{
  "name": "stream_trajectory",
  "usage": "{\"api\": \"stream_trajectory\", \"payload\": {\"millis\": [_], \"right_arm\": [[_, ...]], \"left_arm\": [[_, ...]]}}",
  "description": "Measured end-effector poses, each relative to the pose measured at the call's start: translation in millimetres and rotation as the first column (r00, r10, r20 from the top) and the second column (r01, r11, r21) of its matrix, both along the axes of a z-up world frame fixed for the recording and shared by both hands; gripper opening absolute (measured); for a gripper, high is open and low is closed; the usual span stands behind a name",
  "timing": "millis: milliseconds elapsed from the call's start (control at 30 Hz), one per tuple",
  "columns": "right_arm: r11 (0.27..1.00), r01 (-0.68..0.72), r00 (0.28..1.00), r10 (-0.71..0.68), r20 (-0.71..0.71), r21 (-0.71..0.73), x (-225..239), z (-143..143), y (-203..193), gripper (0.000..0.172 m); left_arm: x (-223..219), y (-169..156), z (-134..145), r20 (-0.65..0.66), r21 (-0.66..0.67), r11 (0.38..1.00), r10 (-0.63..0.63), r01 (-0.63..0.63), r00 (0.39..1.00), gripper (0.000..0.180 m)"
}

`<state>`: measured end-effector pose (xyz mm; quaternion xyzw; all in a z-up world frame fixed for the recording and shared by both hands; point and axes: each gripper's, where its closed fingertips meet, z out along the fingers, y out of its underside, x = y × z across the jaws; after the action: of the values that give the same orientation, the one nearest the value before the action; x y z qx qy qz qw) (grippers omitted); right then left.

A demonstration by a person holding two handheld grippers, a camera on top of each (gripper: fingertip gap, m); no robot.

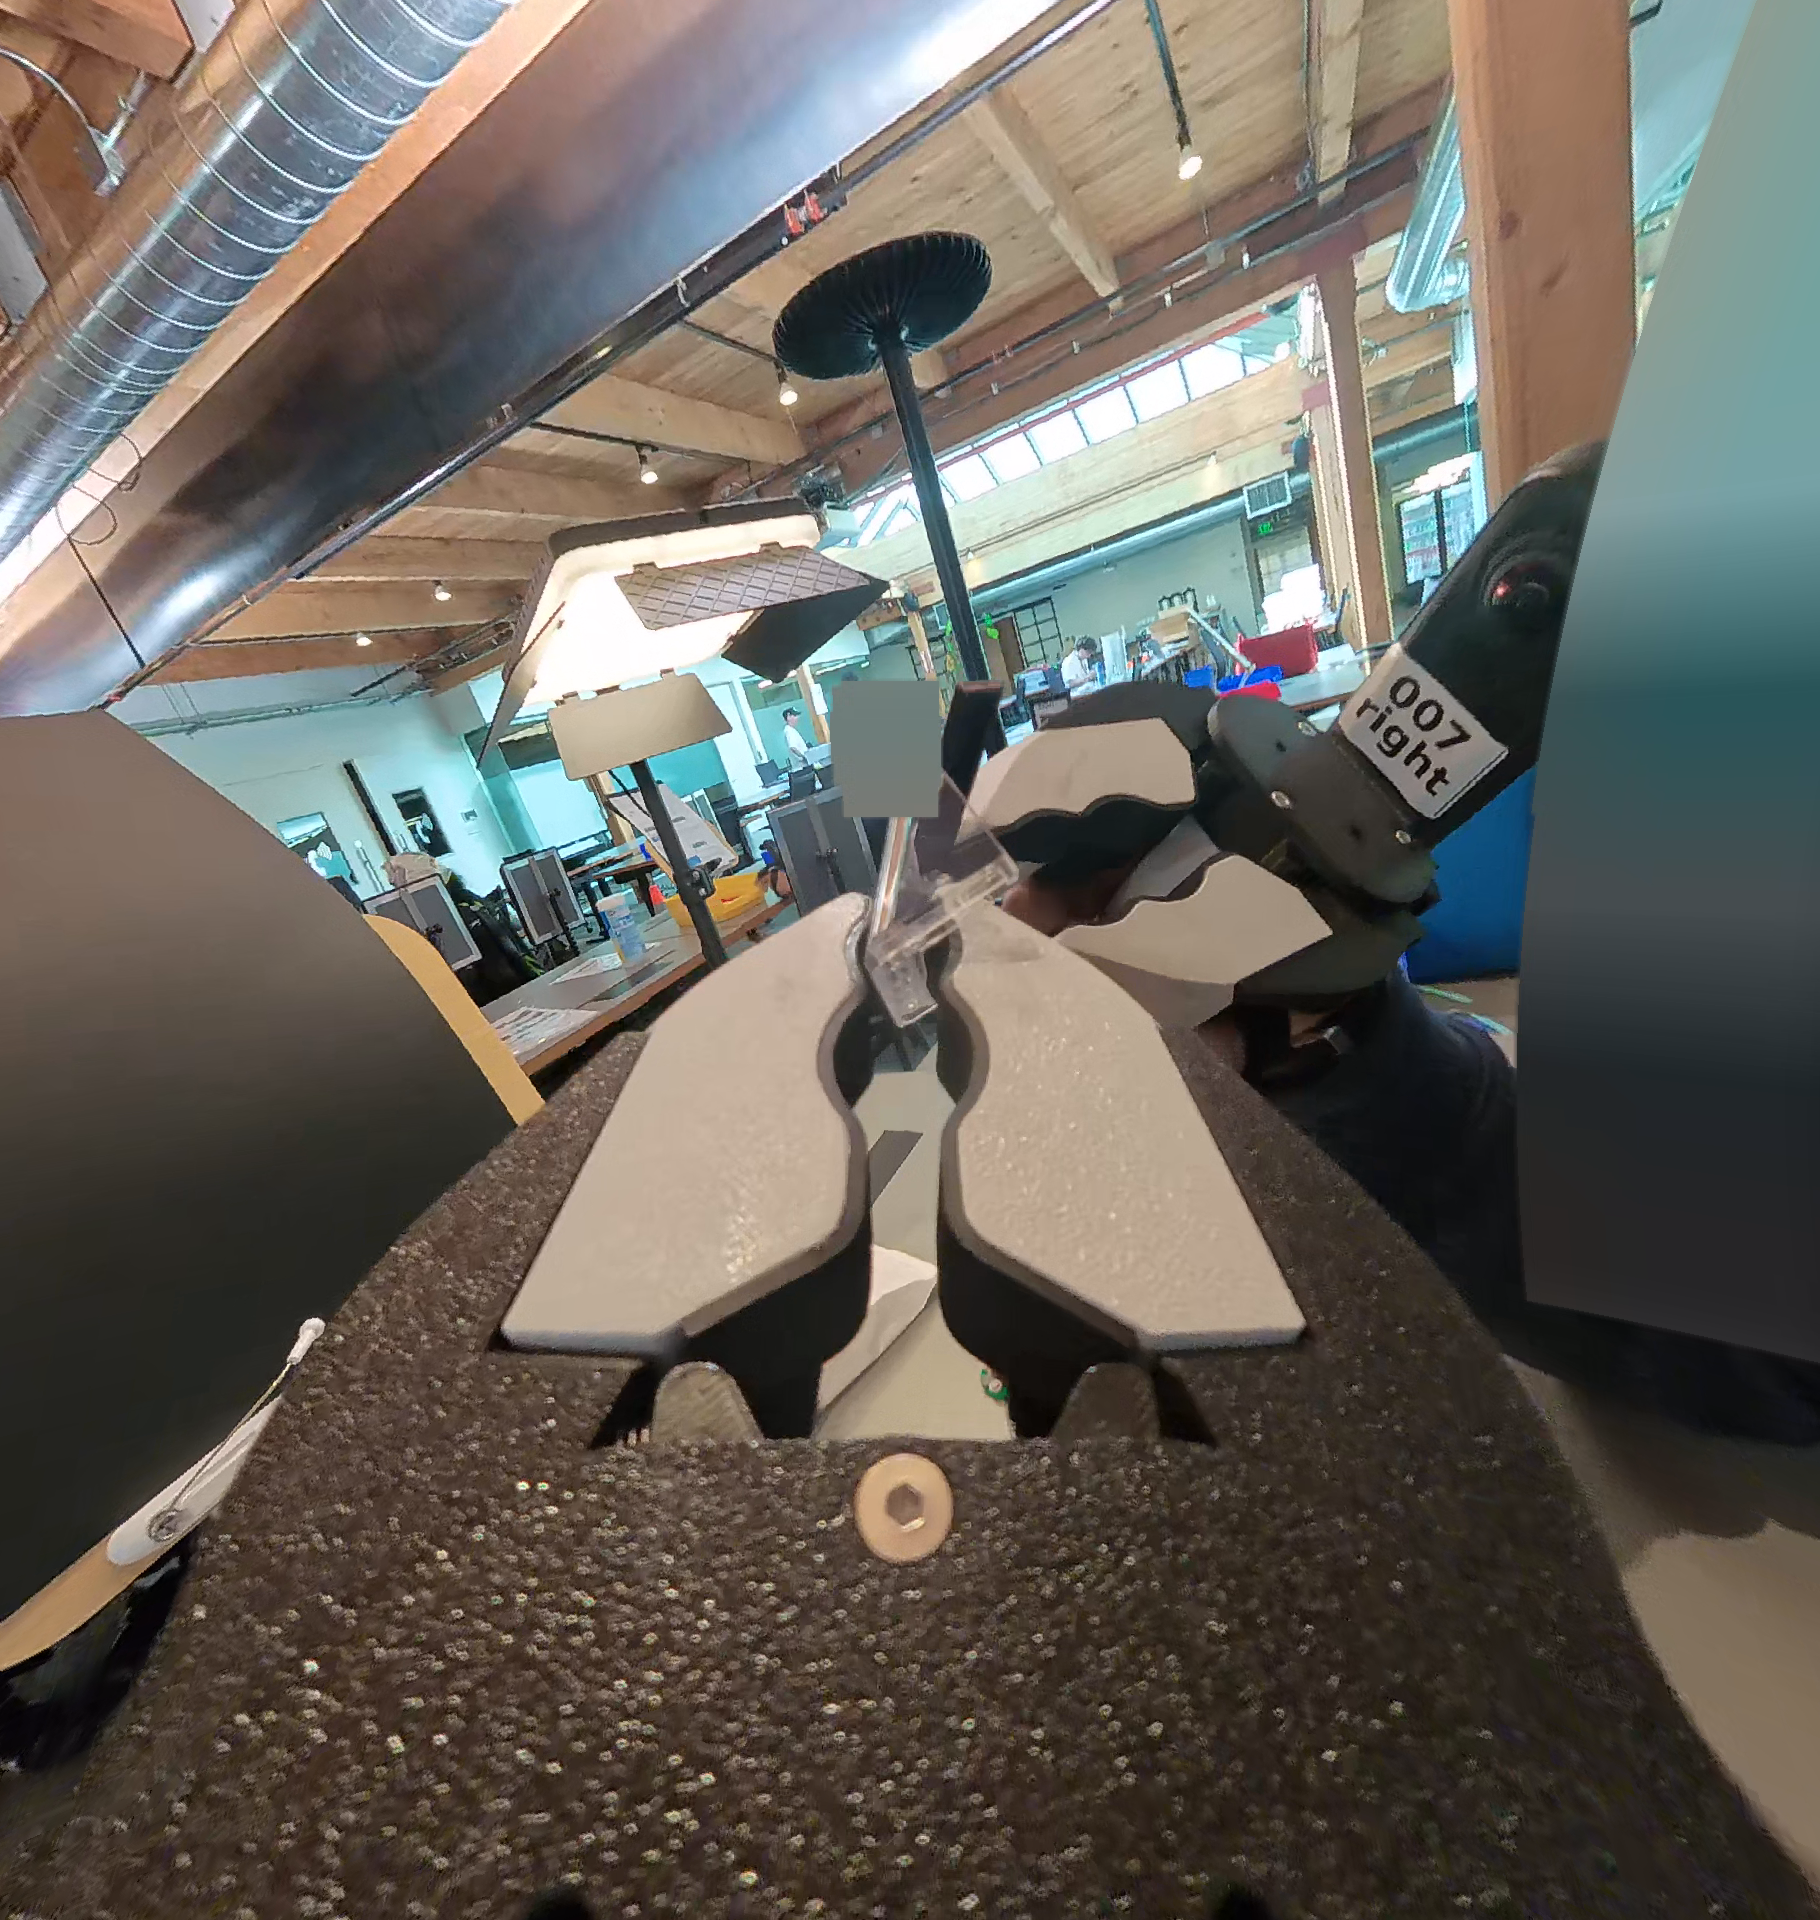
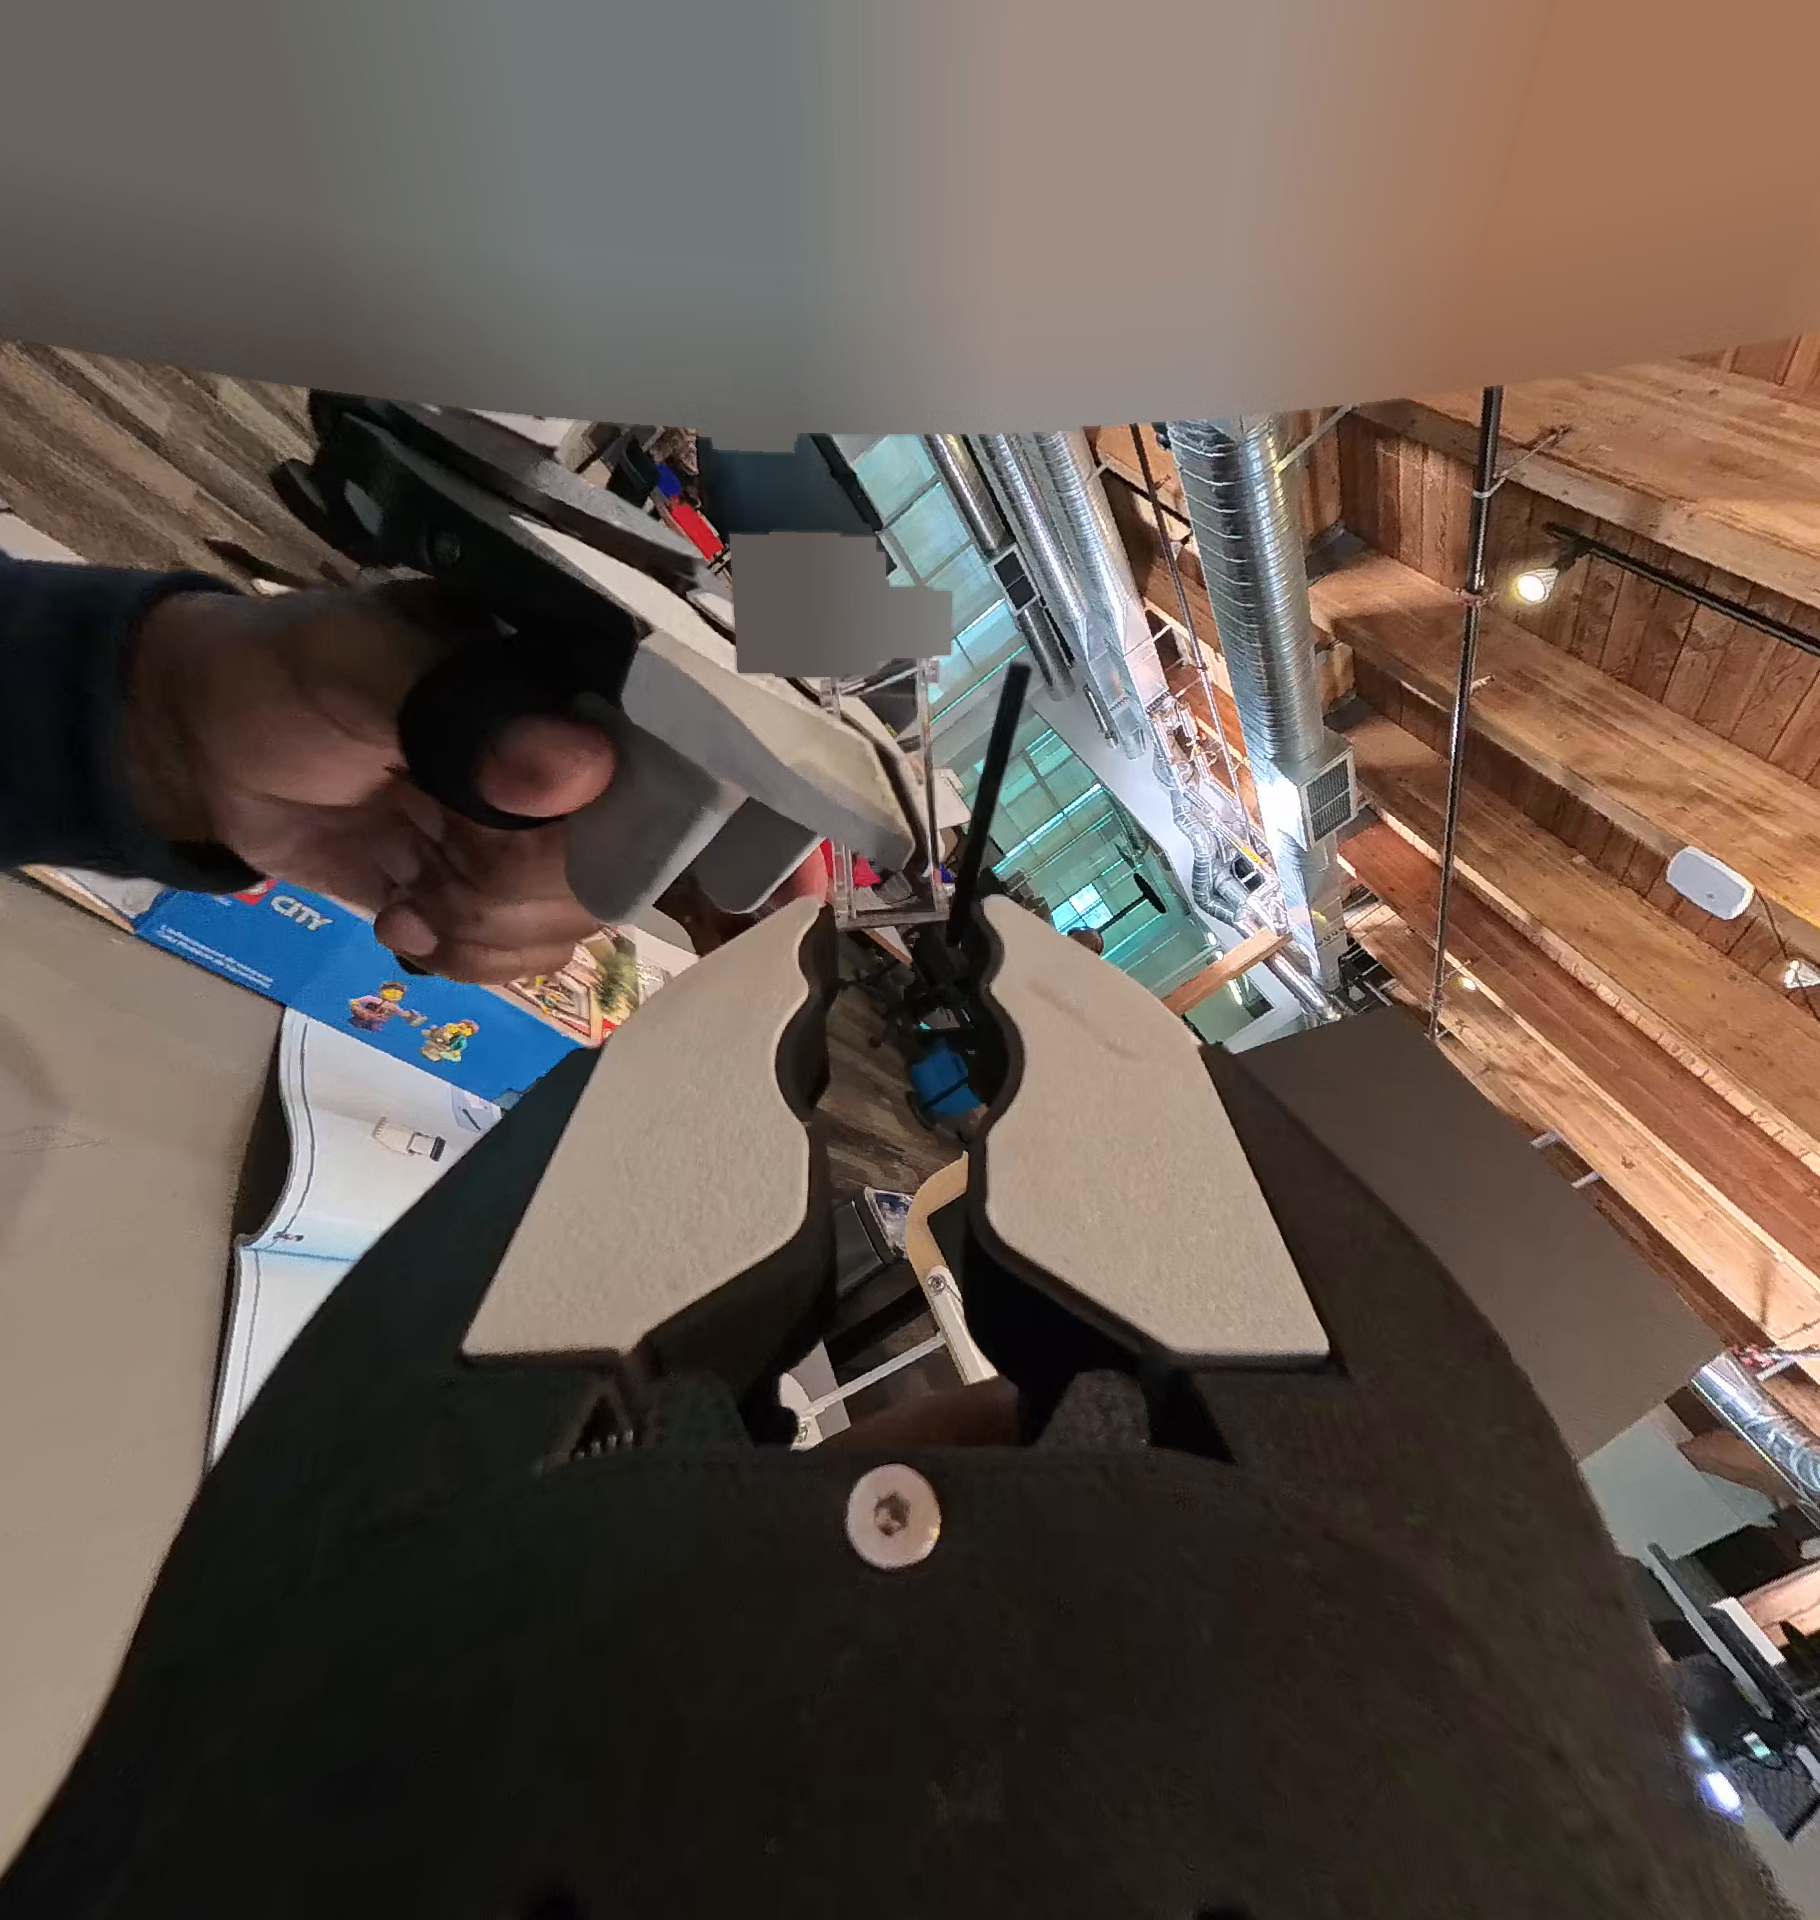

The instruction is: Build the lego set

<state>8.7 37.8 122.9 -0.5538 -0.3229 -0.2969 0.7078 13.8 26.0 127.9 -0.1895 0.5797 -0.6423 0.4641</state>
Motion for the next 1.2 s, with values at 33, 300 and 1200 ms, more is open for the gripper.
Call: {"api": "stream_trajectory", "payload": {"millis": [33,300,1200], "right_arm": [[1.000,-0.008,1.000,0.008,0.001,-0.006,-0.5,-0.8,-0.8,0.023],[0.988,-0.128,0.989,0.121,-0.081,-0.086,-5.7,-7.6,-7.1,0.024],[0.973,-0.181,0.980,0.166,-0.110,-0.145,1.8,-15.5,-16.0,0.025]], "left_arm": [[-0.1,-0.6,-1.0,-0.007,0.011,1.000,0.000,0.000,1.000,0.007],[-3.0,-4.3,-5.4,-0.026,0.045,0.998,-0.039,0.040,0.999,0.007],[2.1,-1.4,-17.3,0.020,-0.179,0.920,-0.350,0.348,0.937,0.007]]}}
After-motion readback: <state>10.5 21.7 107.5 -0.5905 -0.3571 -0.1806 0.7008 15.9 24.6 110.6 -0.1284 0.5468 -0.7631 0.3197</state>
